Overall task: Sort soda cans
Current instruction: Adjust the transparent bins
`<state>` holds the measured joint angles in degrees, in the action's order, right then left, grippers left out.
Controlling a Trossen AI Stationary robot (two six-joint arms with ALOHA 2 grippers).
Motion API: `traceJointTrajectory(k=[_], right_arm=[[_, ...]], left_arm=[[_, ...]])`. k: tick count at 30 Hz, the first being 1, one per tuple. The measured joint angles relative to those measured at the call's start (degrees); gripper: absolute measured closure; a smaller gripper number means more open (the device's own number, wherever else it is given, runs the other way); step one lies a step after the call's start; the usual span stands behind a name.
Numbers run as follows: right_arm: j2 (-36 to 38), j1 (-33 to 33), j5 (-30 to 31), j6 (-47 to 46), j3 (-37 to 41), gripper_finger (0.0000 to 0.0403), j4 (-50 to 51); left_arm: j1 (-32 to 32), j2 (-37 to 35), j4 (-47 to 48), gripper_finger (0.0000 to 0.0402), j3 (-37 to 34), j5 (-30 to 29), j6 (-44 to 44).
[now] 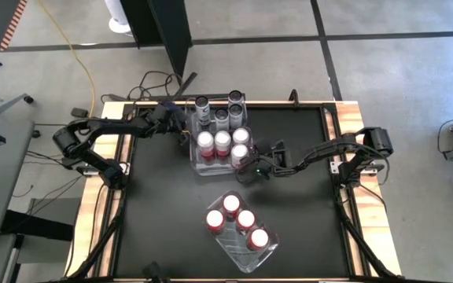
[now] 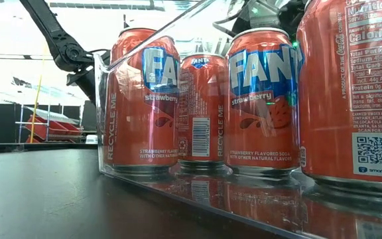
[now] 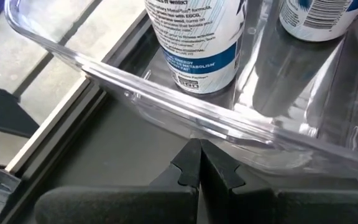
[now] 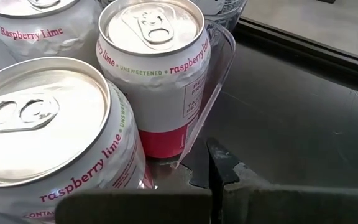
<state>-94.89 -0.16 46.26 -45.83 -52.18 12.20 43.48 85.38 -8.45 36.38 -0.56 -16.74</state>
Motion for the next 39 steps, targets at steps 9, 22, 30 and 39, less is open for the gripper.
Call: traceJointTrajectory(k=[9,22,30,39], right_arm=[[0.0,0.4,-1.3,-1.0,0.1,0.0403,-1.9],[0.0,1.4,-2.9,-2.2,-0.1,0.0403,-0.6],[-0.1,0.6,-0.5,-2.3,-0.1,0.0403,2.5],[-0.1,0.3,0.1,-1.7,-0.1,0.0403,5.2]], left_arm=[[0.5,0.1,0.5,0.0401,1.0,-0.1,-1.6],[0.9,0.0,3.1,0.0401,1.2,-0.2,0.9],[-0.4,-2.5,5.8,0.0401,1.3,-1.1,2.6],[-0.6,-10.7,11.5,0.0401,1.3,-2.8,3.8]])
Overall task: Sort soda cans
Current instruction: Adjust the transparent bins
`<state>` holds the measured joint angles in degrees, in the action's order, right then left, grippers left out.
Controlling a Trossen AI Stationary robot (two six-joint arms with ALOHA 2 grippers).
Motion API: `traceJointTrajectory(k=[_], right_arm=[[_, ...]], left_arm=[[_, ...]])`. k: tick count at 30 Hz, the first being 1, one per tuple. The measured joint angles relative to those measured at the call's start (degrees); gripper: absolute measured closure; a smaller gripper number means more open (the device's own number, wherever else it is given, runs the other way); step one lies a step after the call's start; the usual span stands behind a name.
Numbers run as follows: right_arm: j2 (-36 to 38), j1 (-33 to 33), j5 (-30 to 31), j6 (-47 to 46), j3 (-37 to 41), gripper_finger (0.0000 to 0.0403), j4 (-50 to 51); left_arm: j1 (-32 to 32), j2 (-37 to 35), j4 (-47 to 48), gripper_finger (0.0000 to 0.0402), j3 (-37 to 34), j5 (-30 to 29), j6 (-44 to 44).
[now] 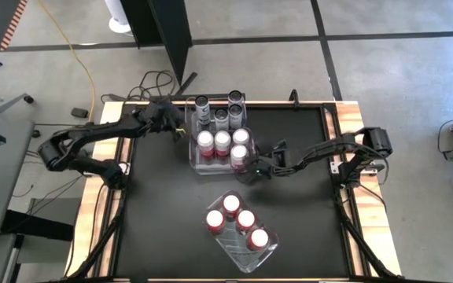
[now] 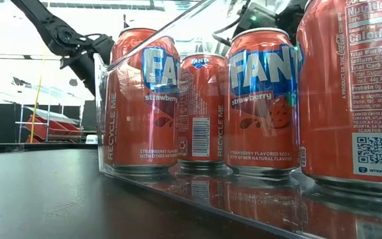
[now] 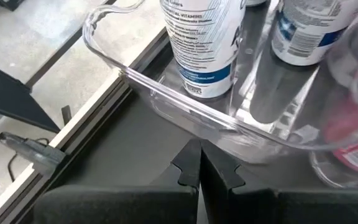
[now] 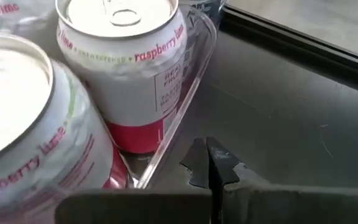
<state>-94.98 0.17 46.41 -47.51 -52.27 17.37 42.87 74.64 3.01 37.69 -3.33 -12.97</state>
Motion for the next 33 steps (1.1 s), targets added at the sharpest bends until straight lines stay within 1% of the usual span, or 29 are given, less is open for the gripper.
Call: traceJointTrajectory(k=[5,9,11,16,21,25,29,33], right_arm=[[0.0,-1.6,1.8,-0.6,0.0,0.0403,5.0],[1.5,-3.9,3.9,-4.2,0.0,0.0403,11.2],[3.1,-5.5,5.1,-6.3,0.0,0.0403,14.5],[7.7,-11.6,5.6,-9.7,0.0,0.0403,20.8],[11.7,-21.2,5.4,-11.3,0.0,0.0403,23.9],[14.5,-31.3,4.9,-11.4,0.0,0.0403,24.1],[15.7,-41.8,4.7,-14.8,0.0,0.0403,23.5],[15.1,-50.5,5.7,-19.3,0.0,0.0403,21.1]], left_arm=[[-1.7,-4.1,3.5,0.0401,0.0,-0.2,1.0],[-4.4,-7.4,5.5,0.0401,-0.1,-0.2,1.5],[-6.2,-9.4,6.1,0.0401,-0.1,-0.2,2.0],[-12.0,-14.6,8.6,0.0401,-0.1,-0.3,4.0],[-20.4,-18.4,11.6,0.0401,-0.1,-0.3,6.4],[-28.0,-19.7,12.8,0.0401,-0.1,-0.3,7.8],[-35.4,-19.7,13.1,0.0401,-0.1,-0.3,8.8],[-42.9,-19.7,13.1,0.0401,-0.1,-0.3,9.7]])
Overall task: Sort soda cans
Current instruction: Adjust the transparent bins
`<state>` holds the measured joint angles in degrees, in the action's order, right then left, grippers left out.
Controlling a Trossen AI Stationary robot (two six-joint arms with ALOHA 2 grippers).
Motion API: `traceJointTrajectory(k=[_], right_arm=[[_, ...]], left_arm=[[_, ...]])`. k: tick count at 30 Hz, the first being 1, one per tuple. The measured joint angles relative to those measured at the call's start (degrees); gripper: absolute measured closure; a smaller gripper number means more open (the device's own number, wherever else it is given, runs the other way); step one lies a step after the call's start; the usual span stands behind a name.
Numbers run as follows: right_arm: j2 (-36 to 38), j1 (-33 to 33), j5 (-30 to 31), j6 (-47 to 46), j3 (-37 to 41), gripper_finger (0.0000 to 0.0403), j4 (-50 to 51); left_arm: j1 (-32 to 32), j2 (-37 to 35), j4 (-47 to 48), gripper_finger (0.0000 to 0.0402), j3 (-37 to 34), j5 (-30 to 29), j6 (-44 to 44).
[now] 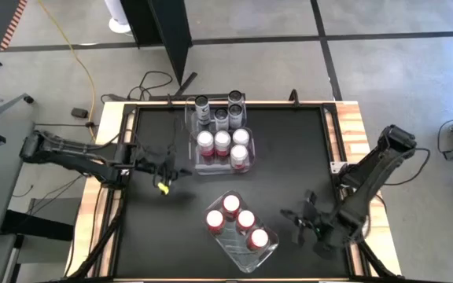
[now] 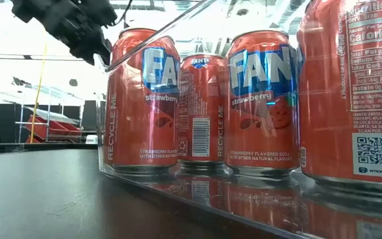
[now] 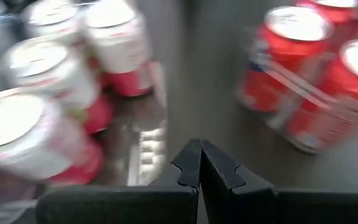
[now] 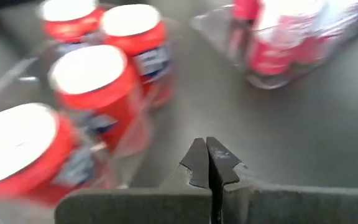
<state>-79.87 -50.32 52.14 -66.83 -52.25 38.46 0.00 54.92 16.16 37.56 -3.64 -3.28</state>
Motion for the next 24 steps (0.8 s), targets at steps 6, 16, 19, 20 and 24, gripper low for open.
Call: traceJointTrajectory(k=[6,16,19,20,24], right_arm=[[-2.7,-8.9,0.4,-1.8,0.0,0.0402,-8.4],[-12.2,-15.9,2.0,-5.8,0.0,0.0297,-19.3],[-15.8,-16.7,1.9,-8.3,0.0,0.0233,-22.6],[-17.0,-17.0,2.0,-8.4,0.0,0.0212,-24.1],[-22.4,-16.6,2.0,-10.1,-1.8,0.0149,-25.4]], left_arm=[[-10.4,0.5,-0.3,0.0401,-0.4,0.1,2.1],[-21.3,4.5,-4.5,0.0396,-6.7,-1.9,16.9],[-23.2,5.9,-10.2,0.0379,-9.3,-4.4,19.0],[-23.7,6.6,-12.0,0.0372,-10.1,-5.5,19.1],[-24.9,10.1,-21.0,0.0337,-13.3,-8.7,19.9]])
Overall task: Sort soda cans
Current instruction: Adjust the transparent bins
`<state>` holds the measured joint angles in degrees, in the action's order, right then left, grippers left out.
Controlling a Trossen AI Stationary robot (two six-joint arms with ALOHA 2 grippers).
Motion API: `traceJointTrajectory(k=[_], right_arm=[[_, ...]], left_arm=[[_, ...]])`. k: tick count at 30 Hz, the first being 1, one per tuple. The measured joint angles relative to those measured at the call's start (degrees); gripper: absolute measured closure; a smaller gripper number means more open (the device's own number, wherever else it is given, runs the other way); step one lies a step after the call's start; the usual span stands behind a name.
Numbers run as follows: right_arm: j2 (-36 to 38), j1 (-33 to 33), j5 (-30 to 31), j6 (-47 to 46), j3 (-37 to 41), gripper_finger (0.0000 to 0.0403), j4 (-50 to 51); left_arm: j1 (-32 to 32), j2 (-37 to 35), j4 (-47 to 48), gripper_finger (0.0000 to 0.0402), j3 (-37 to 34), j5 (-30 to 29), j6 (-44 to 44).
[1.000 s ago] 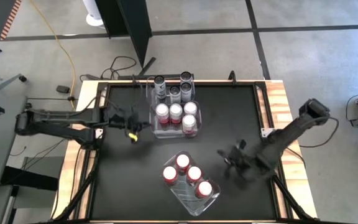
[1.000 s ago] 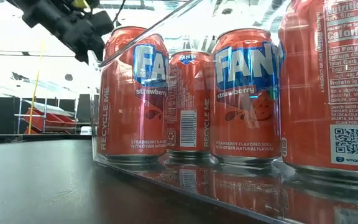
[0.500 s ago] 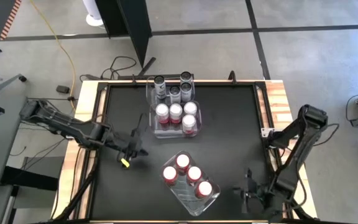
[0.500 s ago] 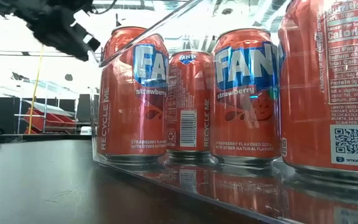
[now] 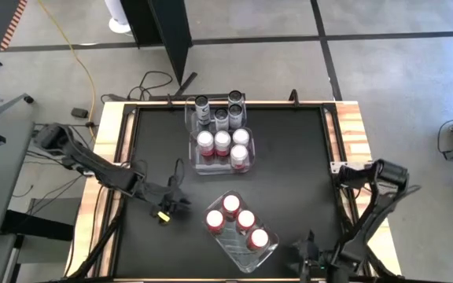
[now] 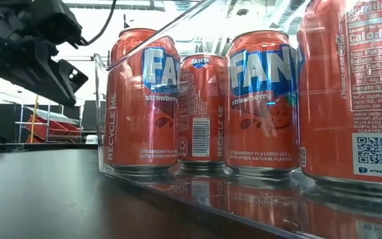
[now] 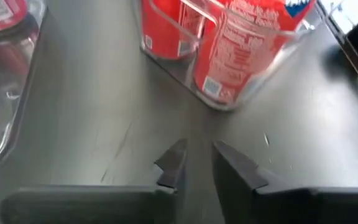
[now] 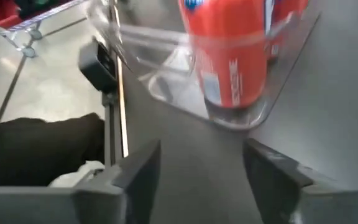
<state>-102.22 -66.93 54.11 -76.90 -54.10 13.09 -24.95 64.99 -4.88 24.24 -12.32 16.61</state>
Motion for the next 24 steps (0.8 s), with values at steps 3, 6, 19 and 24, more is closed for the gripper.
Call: traceJointTrajectory(k=[3,6,19,24], right_arm=[[-4.2,1.8,0.0,-1.1,-1.9,0.0134,0.1],[-8.4,3.8,0.0,-0.9,-4.3,0.0133,0.4],[-14.4,7.1,-0.2,-1.2,-8.9,0.0132,1.2],[-14.4,7.6,-2.0,-1.1,-8.9,0.0127,1.2]], left_arm=[[-0.2,3.2,-7.5,0.0312,-1.6,-1.0,0.4],[-0.2,7.4,-13.5,0.0296,-3.0,-1.0,1.3],[-0.2,27.7,-33.0,0.028,-3.1,3.5,2.8],[-1.2,32.1,-40.3,0.0245,-3.0,5.2,2.0]])
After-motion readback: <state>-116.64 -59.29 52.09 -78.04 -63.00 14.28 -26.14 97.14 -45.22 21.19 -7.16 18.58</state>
